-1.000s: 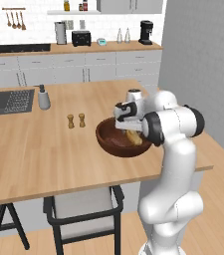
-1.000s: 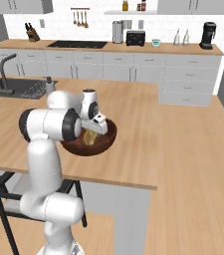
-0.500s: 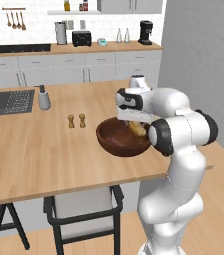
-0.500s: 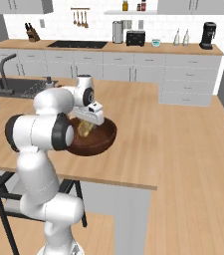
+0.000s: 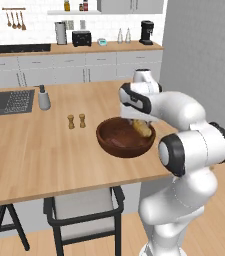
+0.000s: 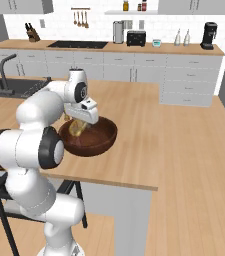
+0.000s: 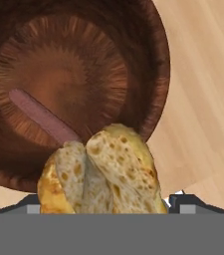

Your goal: Place one bun and one sausage from the bowl on each plate.

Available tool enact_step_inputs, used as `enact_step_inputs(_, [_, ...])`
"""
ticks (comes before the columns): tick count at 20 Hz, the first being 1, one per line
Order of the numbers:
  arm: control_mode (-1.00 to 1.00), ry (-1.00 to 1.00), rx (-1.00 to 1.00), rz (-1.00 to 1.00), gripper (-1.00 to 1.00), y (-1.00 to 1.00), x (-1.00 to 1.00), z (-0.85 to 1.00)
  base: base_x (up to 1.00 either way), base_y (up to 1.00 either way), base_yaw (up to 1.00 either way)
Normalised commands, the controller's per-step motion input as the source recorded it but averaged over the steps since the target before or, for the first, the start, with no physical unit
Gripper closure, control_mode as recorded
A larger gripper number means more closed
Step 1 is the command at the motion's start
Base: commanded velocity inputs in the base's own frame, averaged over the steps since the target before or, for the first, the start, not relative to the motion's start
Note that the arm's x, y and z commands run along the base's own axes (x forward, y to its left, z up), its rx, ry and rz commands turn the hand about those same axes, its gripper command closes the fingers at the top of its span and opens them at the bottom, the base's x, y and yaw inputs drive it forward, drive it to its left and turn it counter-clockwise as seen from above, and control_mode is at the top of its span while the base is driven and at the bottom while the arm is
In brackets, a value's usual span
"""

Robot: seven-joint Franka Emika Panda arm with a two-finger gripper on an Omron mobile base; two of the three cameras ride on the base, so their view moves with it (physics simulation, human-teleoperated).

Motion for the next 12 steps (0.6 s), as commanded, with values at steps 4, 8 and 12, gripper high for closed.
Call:
enact_step_inputs(4, [-1.00,0.00,0.00,0.01,1.00,0.00,-0.53,0.30,0.00,0.00,0.00])
enact_step_inputs(8, [-1.00,0.00,0.00,0.00,1.00,0.00,-0.57,0.40,0.00,0.00,0.00])
enact_step_inputs(12, [-1.00,0.00,0.00,0.00,1.00,0.00,-0.59,0.33,0.00,0.00,0.00])
